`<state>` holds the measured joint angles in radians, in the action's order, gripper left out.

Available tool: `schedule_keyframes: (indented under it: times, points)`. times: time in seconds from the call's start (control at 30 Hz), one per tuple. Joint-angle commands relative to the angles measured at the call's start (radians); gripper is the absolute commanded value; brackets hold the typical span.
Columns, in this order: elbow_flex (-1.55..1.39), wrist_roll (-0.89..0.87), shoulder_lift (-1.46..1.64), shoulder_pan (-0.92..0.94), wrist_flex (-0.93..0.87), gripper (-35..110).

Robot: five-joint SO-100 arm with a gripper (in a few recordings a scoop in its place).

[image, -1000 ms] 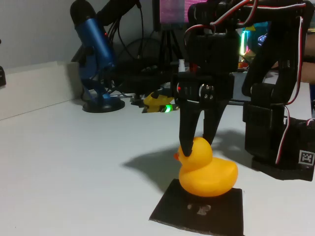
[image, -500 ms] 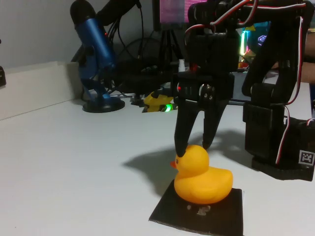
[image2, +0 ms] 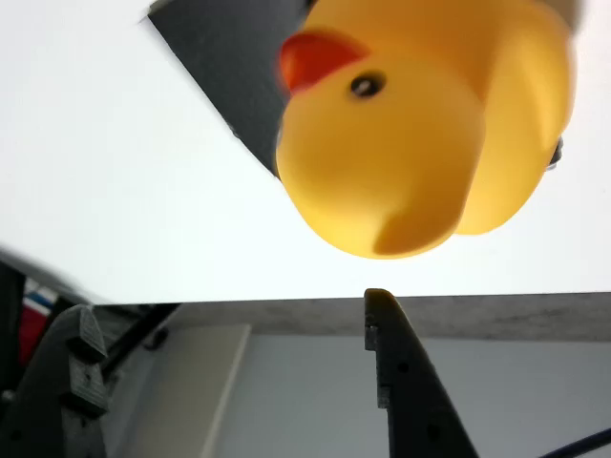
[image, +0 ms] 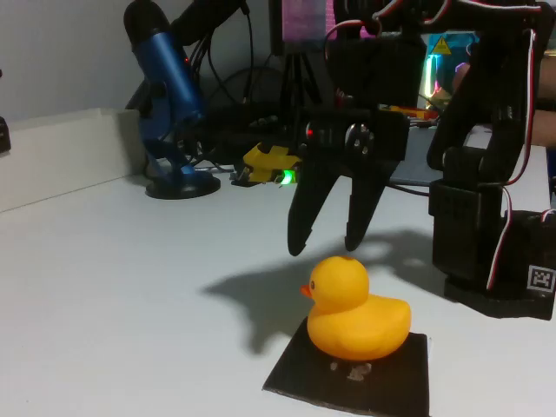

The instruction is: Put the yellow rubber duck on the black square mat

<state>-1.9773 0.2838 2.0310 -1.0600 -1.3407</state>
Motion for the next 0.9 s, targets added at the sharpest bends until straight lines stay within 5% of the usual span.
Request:
schedule_keyframes:
  times: [0.0, 0.23, 0.87]
  points:
    - [0.055, 0.011, 0.037, -0.015, -0.014, 31]
    - [0.114, 0.008, 0.201, 0.072, -0.003, 31]
    - [0.299, -0.009, 0.270, 1.002, -0.014, 31]
